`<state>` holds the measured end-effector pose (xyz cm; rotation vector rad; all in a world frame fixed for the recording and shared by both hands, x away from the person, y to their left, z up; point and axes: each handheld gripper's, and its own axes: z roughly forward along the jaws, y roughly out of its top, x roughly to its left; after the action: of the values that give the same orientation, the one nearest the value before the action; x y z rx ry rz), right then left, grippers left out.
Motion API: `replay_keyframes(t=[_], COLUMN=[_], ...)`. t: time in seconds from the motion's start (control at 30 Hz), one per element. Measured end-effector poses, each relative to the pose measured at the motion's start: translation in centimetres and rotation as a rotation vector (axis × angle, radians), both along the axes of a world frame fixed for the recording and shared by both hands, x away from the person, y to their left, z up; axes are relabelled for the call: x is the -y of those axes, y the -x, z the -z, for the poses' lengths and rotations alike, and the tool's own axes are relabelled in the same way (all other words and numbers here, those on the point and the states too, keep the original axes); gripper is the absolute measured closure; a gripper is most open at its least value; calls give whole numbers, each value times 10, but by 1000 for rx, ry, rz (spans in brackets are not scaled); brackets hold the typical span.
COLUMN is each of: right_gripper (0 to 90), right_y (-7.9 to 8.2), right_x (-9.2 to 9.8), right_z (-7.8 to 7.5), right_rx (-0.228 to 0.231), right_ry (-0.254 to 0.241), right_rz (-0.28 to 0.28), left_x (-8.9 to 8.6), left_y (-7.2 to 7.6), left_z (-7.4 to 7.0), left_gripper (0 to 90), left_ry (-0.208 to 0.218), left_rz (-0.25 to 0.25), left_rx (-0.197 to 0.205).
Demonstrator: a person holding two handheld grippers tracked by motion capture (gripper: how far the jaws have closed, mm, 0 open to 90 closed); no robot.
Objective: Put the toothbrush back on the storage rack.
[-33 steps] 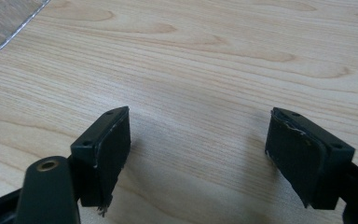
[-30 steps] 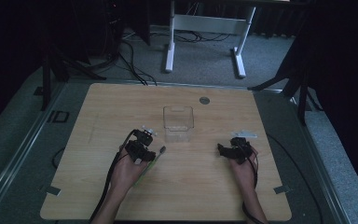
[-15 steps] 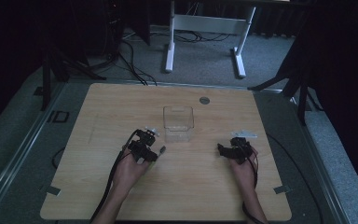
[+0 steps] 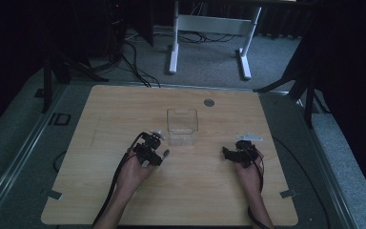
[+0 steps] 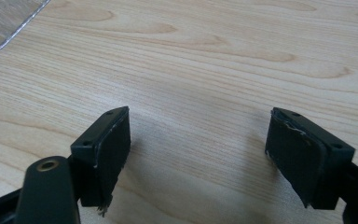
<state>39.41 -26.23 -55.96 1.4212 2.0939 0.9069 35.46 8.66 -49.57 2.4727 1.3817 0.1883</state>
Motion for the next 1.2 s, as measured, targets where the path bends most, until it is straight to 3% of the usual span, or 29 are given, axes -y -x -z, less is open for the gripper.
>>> replay_keyframes(t=[0.7,1.2], right_gripper=[221,220], right_y=[0,0], right_x=[0,0], right_z=[0,0], right_rx=[0,0], right_ry=[0,0], right_rz=[0,0], left_x=[4,6], left_y=[-5,-7], left_z=[6,12], left_gripper=[593,664], left_ry=[-17,-39], left_rz=[32,57], left_rx=[-71,-116])
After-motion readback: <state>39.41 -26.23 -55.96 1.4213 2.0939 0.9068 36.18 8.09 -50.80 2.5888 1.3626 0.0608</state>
